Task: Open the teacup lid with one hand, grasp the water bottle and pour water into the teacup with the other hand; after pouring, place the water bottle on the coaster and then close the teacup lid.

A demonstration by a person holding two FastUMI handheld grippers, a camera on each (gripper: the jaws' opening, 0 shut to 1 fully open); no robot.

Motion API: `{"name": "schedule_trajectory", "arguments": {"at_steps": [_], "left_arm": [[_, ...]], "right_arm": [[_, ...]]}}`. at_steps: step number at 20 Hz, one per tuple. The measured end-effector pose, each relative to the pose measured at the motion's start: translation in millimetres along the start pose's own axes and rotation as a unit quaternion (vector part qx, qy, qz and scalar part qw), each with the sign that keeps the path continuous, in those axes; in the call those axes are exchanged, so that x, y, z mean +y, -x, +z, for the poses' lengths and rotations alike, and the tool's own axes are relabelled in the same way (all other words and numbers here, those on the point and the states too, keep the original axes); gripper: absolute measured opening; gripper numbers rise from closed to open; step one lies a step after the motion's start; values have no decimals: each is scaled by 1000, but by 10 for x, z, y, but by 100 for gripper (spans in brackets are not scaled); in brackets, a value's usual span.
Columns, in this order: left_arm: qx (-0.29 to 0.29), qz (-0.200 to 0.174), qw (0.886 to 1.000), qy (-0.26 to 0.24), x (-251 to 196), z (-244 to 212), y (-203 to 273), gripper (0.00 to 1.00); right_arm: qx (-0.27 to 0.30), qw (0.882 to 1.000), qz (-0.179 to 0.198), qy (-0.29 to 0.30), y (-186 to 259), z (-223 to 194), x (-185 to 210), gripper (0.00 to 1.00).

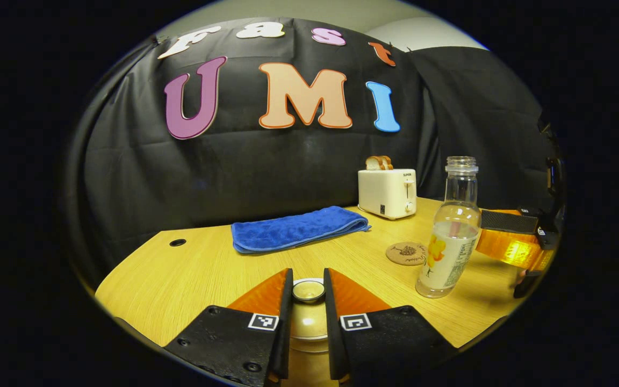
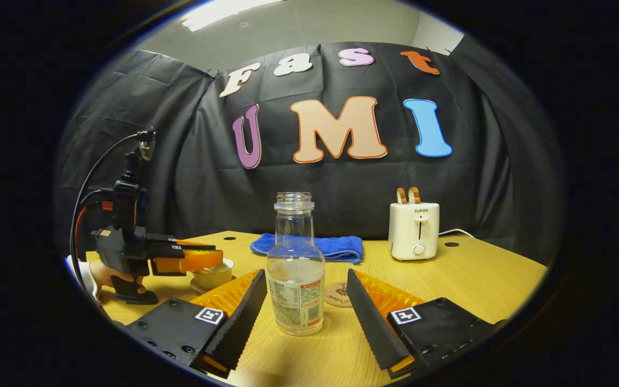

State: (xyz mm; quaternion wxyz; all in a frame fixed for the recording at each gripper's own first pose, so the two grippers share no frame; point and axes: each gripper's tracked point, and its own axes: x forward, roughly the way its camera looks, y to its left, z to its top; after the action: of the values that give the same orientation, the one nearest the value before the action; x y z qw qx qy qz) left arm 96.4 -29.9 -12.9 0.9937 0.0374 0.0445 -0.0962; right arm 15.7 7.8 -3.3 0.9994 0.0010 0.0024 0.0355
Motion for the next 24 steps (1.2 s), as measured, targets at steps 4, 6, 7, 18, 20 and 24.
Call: {"name": "schedule_trajectory", "arguments": {"at_steps": [4,6,7,18,20,24], "left_arm": [[-22,17,999,19,86,48,89,27],[-34,19,999,26,113,82,154,27],[-35,22,999,26,135,74,173,27],[-67,56,996,30,370,111,534,27],[-66,60,996,31,425,98,577,27],[-66,81,994,32,587,79,663,27]], "right_arm": [[2,1000,14,-1,-36,-3,37,96],[6,1000,22,-1,-65,-21,61,94],[7,1000,23,-1,-68,-33,71,94],[62,998,11,3,-388,-219,83,98],[79,997,5,4,-454,-278,80,96],[107,994,0,4,-557,-373,86,96]]}}
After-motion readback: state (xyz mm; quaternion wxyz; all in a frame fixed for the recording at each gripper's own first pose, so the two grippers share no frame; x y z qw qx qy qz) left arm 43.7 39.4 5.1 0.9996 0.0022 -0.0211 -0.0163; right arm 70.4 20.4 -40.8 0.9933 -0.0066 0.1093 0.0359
